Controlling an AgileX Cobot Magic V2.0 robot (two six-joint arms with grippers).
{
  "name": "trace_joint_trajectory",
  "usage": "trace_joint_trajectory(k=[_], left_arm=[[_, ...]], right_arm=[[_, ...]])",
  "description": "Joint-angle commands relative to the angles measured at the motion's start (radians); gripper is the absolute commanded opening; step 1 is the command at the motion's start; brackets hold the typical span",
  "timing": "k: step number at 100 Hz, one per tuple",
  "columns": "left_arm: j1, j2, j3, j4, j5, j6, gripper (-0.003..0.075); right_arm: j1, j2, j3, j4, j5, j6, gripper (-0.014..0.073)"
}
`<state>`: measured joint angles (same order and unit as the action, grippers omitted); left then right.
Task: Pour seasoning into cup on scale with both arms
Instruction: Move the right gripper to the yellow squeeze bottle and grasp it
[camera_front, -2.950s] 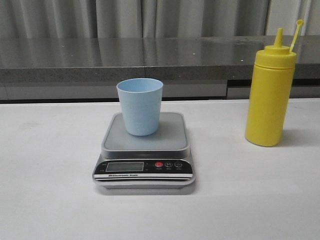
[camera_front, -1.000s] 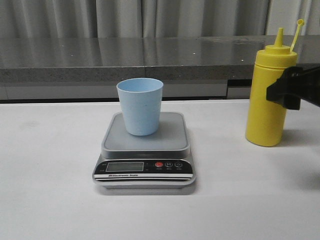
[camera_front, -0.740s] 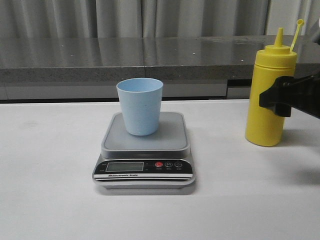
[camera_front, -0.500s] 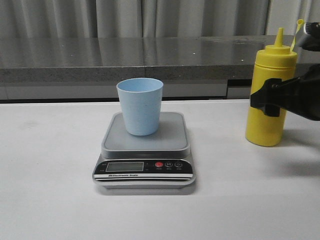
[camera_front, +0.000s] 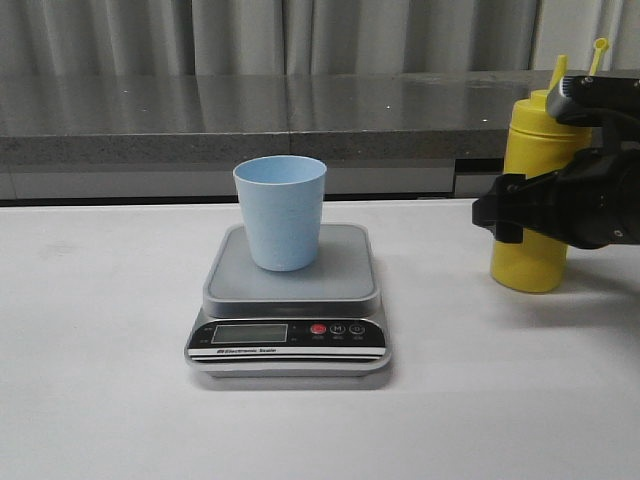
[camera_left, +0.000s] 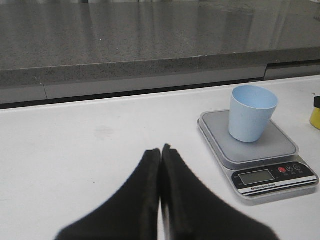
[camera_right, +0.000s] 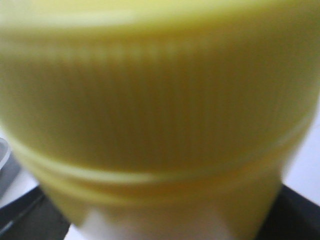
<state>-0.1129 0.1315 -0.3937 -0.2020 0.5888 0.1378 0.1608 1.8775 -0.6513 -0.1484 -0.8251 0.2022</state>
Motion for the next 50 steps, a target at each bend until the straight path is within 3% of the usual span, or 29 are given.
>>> trace_joint_trajectory(k=[1,18,50], left_arm=[[0.002,0.012,-0.025,-0.019,-0.08,-0.009,-0.002],[0.002,0.012,-0.025,-0.019,-0.08,-0.009,-0.002],[0.002,0.012,-0.025,-0.019,-0.08,-0.009,-0.002]], right_arm=[[-0.001,-0.023,-0.039,-0.013,-0.085,-0.002,0.0644],[-0.001,-0.002,-0.058,-0.014,-0.087,-0.002,0.0599],[-0.001,-0.002,-0.058,-0.029,-0.089,-0.002,0.0101]])
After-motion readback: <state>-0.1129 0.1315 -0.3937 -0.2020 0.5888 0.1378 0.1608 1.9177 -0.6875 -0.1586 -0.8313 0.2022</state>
